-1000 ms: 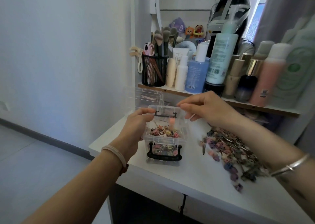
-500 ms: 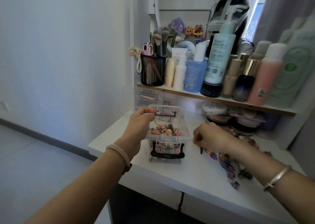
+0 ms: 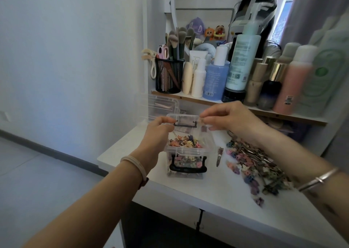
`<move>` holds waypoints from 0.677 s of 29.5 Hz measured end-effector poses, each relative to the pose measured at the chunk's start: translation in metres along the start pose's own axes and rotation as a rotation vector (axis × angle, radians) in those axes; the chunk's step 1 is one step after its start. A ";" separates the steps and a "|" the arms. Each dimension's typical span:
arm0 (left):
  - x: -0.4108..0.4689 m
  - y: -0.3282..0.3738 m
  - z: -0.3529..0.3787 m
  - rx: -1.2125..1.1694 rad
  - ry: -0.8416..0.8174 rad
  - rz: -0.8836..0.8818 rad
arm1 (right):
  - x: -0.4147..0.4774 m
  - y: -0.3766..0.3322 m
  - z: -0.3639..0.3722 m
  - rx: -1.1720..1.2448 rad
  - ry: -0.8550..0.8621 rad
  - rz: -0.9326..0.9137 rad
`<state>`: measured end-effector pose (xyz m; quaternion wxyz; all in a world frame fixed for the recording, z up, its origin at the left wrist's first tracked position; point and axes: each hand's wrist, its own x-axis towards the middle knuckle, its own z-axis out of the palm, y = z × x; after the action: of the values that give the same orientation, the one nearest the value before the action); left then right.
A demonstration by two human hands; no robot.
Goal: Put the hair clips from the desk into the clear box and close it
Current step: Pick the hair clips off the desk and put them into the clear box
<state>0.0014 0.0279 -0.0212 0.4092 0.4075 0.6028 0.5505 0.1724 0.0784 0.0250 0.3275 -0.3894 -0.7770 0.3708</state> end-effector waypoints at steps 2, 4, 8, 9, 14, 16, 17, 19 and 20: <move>0.000 0.000 0.000 0.004 -0.003 0.004 | 0.002 -0.001 0.001 0.010 0.019 -0.021; 0.000 0.001 0.001 0.009 -0.004 0.003 | 0.004 0.010 -0.002 -0.118 0.109 0.038; 0.000 0.000 0.002 0.001 -0.007 0.001 | -0.001 0.051 -0.002 -0.881 -0.215 0.146; 0.000 0.000 0.003 0.000 -0.010 0.002 | -0.003 0.059 0.000 -0.967 -0.278 0.138; 0.001 0.001 0.003 0.014 -0.012 0.013 | -0.001 0.068 -0.001 -1.050 -0.237 0.029; 0.001 0.001 0.002 0.016 -0.015 0.013 | 0.001 0.066 -0.007 -0.967 -0.146 -0.022; 0.001 0.000 0.001 0.016 -0.015 0.014 | 0.001 0.062 -0.011 -0.863 -0.070 -0.034; 0.001 0.001 0.002 0.015 -0.014 0.015 | 0.001 0.050 -0.016 -0.584 0.072 -0.051; 0.001 0.001 0.002 0.014 -0.014 0.014 | 0.000 0.043 -0.017 -0.458 0.113 -0.066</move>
<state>0.0033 0.0297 -0.0206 0.4067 0.4185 0.6010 0.5461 0.2016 0.1025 -0.0020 0.2855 -0.4480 -0.8335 0.1517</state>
